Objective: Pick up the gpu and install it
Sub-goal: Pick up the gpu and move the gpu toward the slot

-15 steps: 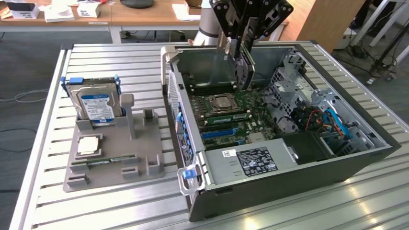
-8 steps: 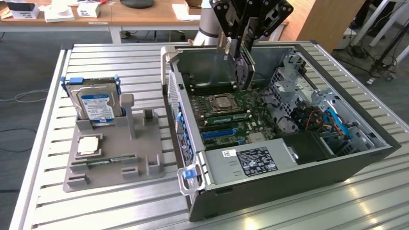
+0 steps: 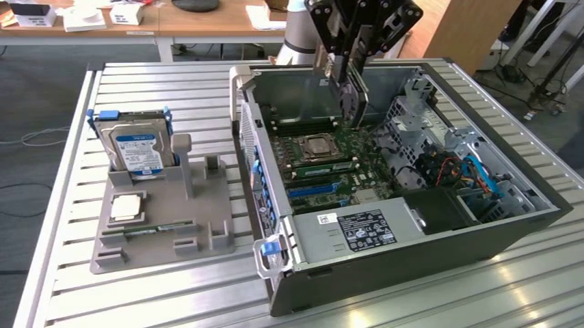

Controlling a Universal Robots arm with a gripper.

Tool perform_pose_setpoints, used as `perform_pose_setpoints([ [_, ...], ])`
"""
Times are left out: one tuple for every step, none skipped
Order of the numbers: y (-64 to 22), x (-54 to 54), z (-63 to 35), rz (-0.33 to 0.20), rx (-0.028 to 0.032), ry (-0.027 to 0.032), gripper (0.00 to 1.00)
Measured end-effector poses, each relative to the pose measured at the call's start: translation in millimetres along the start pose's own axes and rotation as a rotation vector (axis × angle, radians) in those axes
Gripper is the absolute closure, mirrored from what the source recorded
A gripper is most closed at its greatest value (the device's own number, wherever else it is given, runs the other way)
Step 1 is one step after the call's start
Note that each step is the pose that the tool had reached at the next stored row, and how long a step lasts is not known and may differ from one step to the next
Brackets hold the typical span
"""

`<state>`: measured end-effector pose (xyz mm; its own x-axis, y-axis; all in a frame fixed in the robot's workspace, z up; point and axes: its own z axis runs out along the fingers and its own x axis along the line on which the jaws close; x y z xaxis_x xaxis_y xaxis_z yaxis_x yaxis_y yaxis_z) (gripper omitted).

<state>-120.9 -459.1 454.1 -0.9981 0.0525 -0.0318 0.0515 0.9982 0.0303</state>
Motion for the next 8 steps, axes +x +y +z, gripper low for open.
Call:
perform_pose_setpoints([
  [0.1, -1.7, 0.1, 0.000, 0.0000, 0.0000, 0.73],
  [0.2, -3.7, 0.3, 0.000, -0.0001, -0.0001, 0.73],
  [0.3, -5.5, 0.4, 0.000, -0.0001, 0.0000, 0.73],
  [0.3, -7.2, 0.5, 0.000, 0.0000, 0.0000, 0.73],
  [0.5, -8.9, 0.7, 0.000, 0.0000, 0.0000, 0.73],
  [0.5, -10.6, 0.8, 0.000, -0.0001, 0.0000, 0.73],
  [0.6, -12.2, 0.9, 0.000, 0.0000, 0.0000, 0.73],
  [0.7, -13.8, 1.1, 0.000, -0.0001, 0.0000, 0.73],
])
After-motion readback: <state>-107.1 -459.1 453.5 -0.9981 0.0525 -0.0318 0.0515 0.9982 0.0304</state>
